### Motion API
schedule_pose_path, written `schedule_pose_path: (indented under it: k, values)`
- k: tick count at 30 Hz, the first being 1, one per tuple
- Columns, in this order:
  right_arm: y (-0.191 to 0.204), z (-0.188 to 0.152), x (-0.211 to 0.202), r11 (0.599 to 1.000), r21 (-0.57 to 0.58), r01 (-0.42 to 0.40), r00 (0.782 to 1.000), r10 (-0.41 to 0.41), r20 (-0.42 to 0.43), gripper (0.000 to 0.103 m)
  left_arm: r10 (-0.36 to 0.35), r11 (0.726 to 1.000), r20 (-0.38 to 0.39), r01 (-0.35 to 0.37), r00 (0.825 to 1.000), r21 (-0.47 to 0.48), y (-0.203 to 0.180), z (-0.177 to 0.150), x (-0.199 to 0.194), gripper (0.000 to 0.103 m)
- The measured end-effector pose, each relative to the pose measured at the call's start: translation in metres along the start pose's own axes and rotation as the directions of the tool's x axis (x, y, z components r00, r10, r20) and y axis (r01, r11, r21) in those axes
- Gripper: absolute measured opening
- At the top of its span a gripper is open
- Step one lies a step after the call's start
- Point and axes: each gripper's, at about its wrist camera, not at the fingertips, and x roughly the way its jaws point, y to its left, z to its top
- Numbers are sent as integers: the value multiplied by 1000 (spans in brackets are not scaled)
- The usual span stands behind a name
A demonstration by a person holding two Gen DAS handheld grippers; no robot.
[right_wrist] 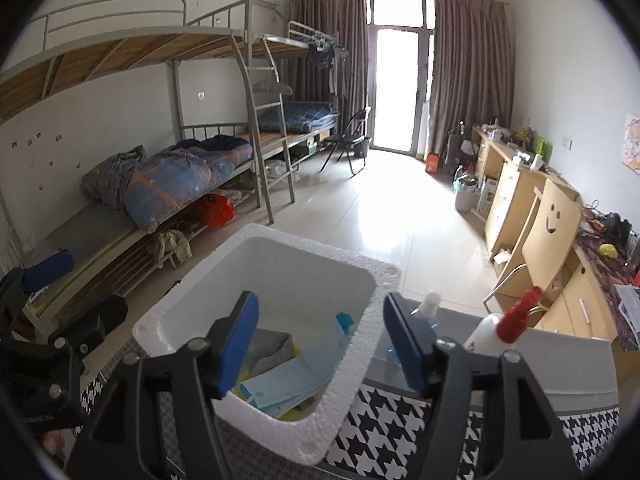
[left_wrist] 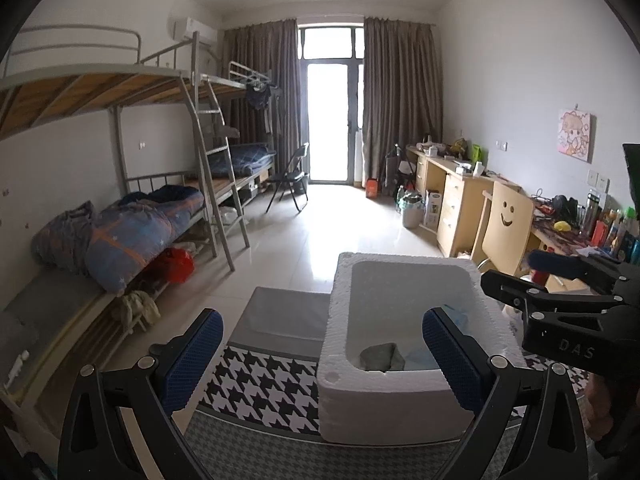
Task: Organize soft objects
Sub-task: 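Withdraw both grippers from the foam box back over the table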
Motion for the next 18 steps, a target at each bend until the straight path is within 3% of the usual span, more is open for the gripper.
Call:
schedule_pose_path:
  k: [4, 18]
  values:
    - [-3, -3, -17, 999, -7, 31, 999, -31, 42, 85, -9, 1000, 16, 9, 1000, 5, -2, 0, -11, 100]
    - [-12, -19, -58, 999, 25, 44, 995, -46, 92, 86, -33, 999, 70, 31, 997, 32, -16, -1, -54, 100]
